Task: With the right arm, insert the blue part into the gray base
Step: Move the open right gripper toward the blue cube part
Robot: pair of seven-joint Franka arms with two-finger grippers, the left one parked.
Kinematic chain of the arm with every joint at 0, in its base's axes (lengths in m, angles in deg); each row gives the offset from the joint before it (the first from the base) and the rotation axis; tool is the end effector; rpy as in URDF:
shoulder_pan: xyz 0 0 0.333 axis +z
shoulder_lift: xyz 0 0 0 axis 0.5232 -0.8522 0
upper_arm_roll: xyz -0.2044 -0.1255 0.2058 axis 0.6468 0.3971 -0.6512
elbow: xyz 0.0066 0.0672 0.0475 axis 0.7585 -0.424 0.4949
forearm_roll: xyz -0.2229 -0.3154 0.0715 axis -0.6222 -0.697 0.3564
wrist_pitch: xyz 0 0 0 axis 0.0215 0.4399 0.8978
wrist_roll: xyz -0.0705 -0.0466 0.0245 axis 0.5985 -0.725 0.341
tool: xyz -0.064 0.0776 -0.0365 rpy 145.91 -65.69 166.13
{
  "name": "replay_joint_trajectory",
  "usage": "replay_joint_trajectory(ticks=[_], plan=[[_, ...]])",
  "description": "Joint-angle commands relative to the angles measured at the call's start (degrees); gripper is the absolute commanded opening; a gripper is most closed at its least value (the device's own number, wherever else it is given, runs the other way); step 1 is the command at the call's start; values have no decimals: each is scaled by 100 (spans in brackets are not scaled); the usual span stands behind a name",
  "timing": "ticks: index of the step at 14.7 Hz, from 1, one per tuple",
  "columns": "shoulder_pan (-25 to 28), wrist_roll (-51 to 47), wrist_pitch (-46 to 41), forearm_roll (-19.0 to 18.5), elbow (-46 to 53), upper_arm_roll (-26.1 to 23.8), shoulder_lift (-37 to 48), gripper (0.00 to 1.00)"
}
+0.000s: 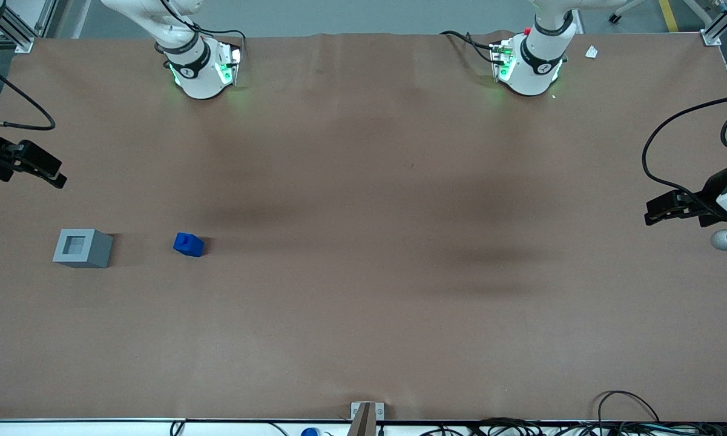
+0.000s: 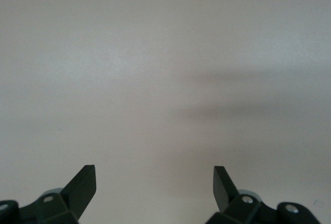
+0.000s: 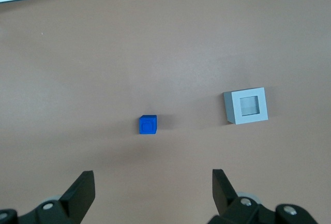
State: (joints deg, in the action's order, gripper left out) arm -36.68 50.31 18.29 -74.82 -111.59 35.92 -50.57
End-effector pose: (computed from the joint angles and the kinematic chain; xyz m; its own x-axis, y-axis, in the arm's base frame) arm 0.5679 -0.0055 0.6411 0.9849 -0.1486 0.0892 -0.1491 -0.9888 -0.0017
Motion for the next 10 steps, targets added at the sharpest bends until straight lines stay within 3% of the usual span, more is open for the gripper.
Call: replay_joint_trajectory(ticks=[1,10], plan=[[-23,67,-108,64,105,20,-38,100],[144,49,-91,152,-228,3,-503,100]])
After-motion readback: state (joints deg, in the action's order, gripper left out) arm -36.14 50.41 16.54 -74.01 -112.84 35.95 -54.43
